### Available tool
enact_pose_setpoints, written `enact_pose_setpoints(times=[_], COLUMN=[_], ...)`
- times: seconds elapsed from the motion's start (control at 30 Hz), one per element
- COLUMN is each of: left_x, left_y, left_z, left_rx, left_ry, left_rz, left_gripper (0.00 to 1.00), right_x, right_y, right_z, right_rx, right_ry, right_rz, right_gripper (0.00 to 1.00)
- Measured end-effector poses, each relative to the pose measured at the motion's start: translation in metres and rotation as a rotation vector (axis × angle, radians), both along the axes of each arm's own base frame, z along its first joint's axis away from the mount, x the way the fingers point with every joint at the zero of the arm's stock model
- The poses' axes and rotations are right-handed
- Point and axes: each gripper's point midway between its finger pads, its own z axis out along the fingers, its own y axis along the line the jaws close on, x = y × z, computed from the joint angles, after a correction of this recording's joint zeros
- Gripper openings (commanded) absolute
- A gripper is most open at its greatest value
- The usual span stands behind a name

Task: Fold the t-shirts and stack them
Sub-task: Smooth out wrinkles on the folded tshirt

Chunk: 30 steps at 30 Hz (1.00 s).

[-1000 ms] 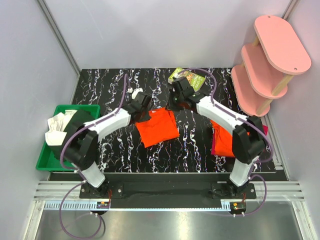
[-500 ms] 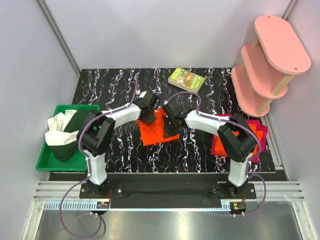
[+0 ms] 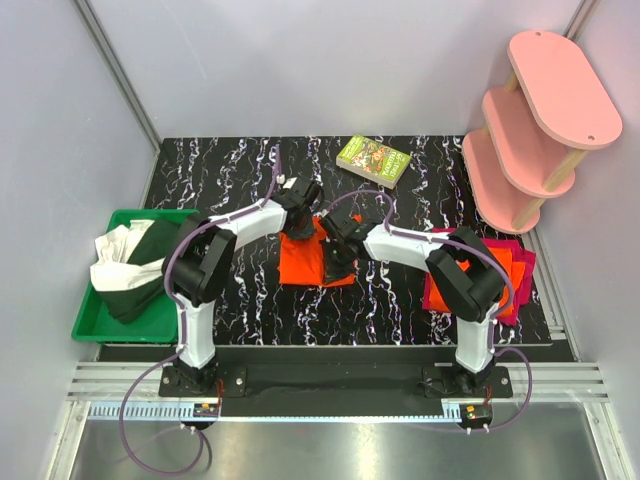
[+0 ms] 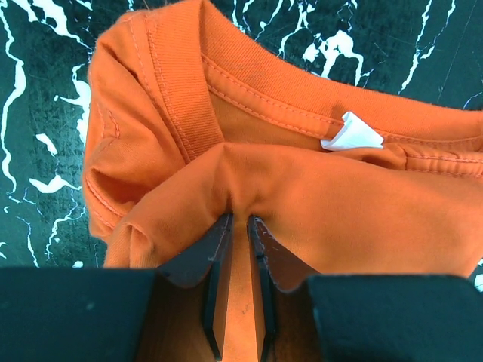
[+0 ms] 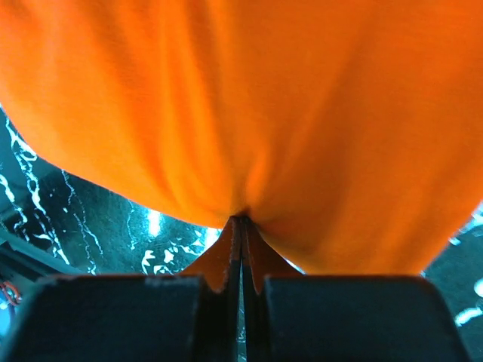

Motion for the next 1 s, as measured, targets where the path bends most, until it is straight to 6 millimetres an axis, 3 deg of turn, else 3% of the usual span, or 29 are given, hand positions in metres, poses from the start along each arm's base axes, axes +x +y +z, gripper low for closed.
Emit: enact_pose_setpoints(times=[0.13,0.23,0.33,0.4,0.47,0.57,0.73,0.83,0.9,1.0], left_x=[-0.009,-0.021,-0.024,-0.027,-0.033,-0.048,-0.096,-0.113,-0.118,-0.118], left_y=[0.007,0.016,0.019,0.019,0.02,0.023,0.026,0.013,0.003,0.003], left_z=[0.012,0.047,0.105,0.133,0.148,0.132,0.061,0.05,0.049,0.042], left_rx=[-0.009,-0.042,-0.121,-0.167,-0.208,-0.234,-0.196,-0.188,-0.192,-0.166], left_ry=[-0.024,-0.086,-0.227,-0.301,-0.351,-0.339,-0.177,-0.146,-0.148,-0.139], left_rz=[0.001,-0.005,-0.018,-0.024,-0.034,-0.044,-0.068,-0.109,-0.127,-0.111], left_gripper=[0.39,0.44,0.44,0.44,0.44,0.43,0.44,0.45,0.45,0.45], right_x=[0.008,0.022,0.041,0.048,0.05,0.049,0.031,0.026,0.027,0.031], right_y=[-0.007,-0.013,-0.015,-0.02,-0.028,-0.042,-0.073,-0.082,-0.085,-0.086], right_z=[0.014,0.06,0.134,0.17,0.19,0.178,0.101,0.084,0.081,0.08], right_rx=[-0.022,-0.001,0.076,0.113,0.124,0.076,-0.107,-0.162,-0.178,-0.193], right_ry=[-0.057,-0.179,-0.37,-0.468,-0.531,-0.545,-0.429,-0.395,-0.397,-0.407], right_rz=[-0.035,-0.067,-0.096,-0.115,-0.135,-0.161,-0.185,-0.19,-0.201,-0.214], right_gripper=[0.49,0.65,0.65,0.65,0.62,0.61,0.61,0.61,0.61,0.62])
